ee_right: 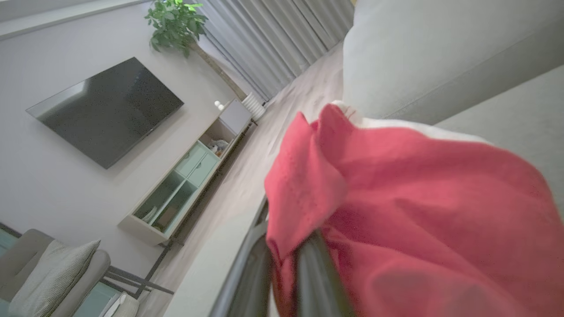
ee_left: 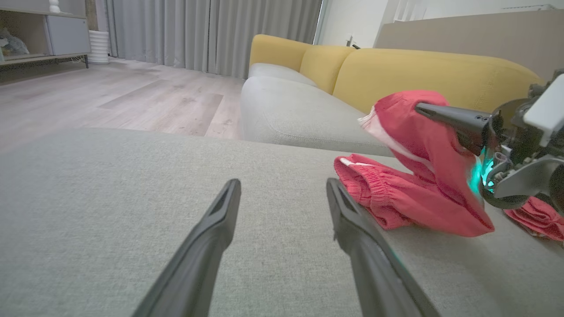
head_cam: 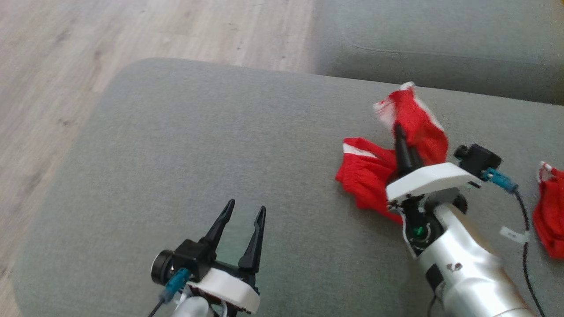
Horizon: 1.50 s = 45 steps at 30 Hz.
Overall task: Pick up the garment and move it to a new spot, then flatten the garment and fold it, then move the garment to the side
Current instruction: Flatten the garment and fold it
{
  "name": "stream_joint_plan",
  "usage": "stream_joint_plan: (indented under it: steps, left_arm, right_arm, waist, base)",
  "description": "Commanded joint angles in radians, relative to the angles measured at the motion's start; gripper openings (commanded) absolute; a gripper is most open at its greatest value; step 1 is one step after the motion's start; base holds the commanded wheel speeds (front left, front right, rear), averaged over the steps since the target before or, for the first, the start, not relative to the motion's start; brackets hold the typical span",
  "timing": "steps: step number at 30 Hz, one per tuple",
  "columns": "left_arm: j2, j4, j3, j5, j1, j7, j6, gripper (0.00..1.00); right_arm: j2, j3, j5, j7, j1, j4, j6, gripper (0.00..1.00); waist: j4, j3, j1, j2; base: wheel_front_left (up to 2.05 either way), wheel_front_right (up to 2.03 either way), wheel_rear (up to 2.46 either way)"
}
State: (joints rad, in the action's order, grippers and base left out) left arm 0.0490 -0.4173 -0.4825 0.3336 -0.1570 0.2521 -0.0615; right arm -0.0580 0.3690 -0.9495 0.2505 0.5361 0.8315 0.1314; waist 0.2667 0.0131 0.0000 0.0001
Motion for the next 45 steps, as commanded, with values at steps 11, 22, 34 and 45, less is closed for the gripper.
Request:
stream_joint_plan:
  steps: [11,22,34,45]
  left_arm:
    - [0.012,0.033,0.016,0.004,-0.027,0.005,0.006,1.00]
    - [0.015,0.043,0.017,0.018,-0.023,0.006,0.022,1.00]
    - [0.037,0.088,0.087,0.031,-0.028,0.009,0.051,1.00]
    - [0.045,0.140,0.194,0.022,0.008,0.010,0.052,1.00]
  right_arm:
    - [0.008,0.291,-0.031,0.011,0.028,0.033,-0.001,0.00]
    - [0.008,0.481,0.096,0.010,0.042,0.098,-0.001,1.00]
    - [-0.009,-0.009,0.550,0.011,-0.085,-0.190,-0.001,1.00]
    - [0.007,-0.303,0.719,0.011,-0.372,-0.442,-0.001,1.00]
  waist:
    - [0.090,0.006,0.0000,-0.0001]
    - [0.019,-0.003,0.0000,-0.0001]
    - [-0.140,-0.037,0.0000,-0.0001]
    - [-0.221,-0.036,0.0000,-0.0001]
  base:
    - [0.00,0.00,0.00]
    - [0.00,0.00,0.00]
    - [0.00,0.00,0.00]
    - [0.00,0.00,0.00]
